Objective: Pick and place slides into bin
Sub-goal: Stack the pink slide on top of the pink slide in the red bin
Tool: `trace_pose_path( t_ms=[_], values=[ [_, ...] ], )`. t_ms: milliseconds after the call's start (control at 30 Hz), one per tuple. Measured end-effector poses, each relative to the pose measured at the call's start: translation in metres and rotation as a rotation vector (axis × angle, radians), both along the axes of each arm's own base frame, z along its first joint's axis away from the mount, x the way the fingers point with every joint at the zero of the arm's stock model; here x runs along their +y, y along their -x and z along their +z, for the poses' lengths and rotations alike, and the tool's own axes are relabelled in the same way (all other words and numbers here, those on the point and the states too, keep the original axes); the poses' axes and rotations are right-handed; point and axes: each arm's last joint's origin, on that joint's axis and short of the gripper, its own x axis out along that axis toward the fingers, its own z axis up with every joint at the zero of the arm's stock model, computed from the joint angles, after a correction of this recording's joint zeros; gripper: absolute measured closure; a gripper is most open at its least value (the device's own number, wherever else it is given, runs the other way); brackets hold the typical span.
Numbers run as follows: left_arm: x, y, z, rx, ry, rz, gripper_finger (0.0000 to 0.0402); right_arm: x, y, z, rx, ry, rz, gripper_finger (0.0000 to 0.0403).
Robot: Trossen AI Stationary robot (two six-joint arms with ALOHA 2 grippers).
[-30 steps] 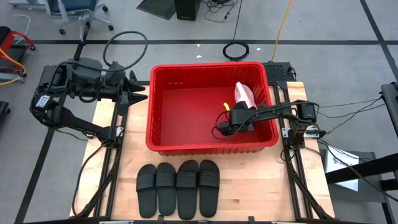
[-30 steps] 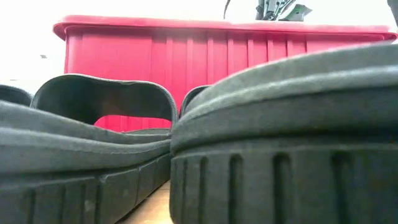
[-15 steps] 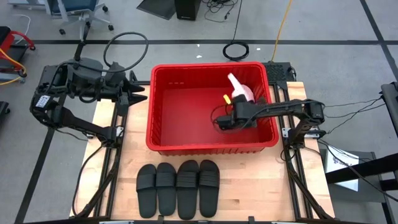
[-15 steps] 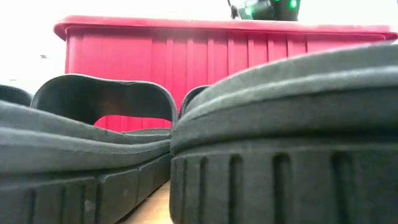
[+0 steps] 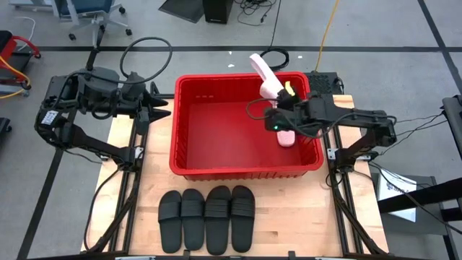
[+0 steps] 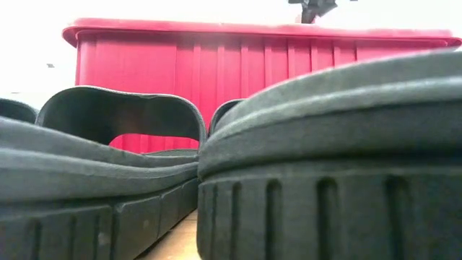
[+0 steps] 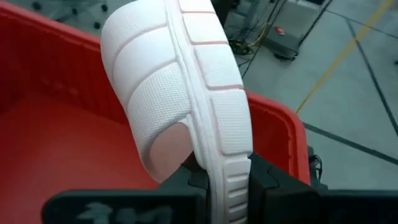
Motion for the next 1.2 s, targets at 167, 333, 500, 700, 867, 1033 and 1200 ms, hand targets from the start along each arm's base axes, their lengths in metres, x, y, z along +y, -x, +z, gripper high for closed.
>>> trace_pose_path(
  t_ms=[167, 333, 500, 700, 867, 1033, 1200],
  values=[
    [0.0, 0.0, 0.0, 0.005, -0.025, -0.011, 0.0195, -0.006, 0.0, 0.018, -0.025, 0.015, 0.012, 0.0375],
    [0.0, 0.0, 0.0, 0.008, -0.04, -0.013, 0.0195, -0.008, -0.012, 0.041, -0.218, 0.065, 0.071, 0.0375],
    [0.0, 0.0, 0.0, 0.008, -0.044, -0.016, 0.0195, -0.008, -0.025, 0.071, -0.494, 0.103, 0.169, 0.0375],
    [0.0, 0.001, 0.0, 0.005, -0.033, -0.029, 0.0195, -0.007, -0.031, 0.107, -0.767, 0.21, 0.28, 0.0375],
    [-0.001, 0.004, 0.001, -0.005, -0.023, -0.044, 0.0195, -0.004, -0.019, 0.134, -0.972, 0.267, 0.38, 0.0375],
    [-0.001, 0.006, 0.002, -0.013, -0.027, -0.046, 0.0195, -0.001, -0.002, 0.154, -1.076, 0.305, 0.546, 0.0375],
    [-0.002, 0.008, 0.003, -0.022, -0.031, -0.048, 0.0195, -0.002, 0.011, 0.169, -1.159, 0.385, 0.657, 0.0375]
  ],
)
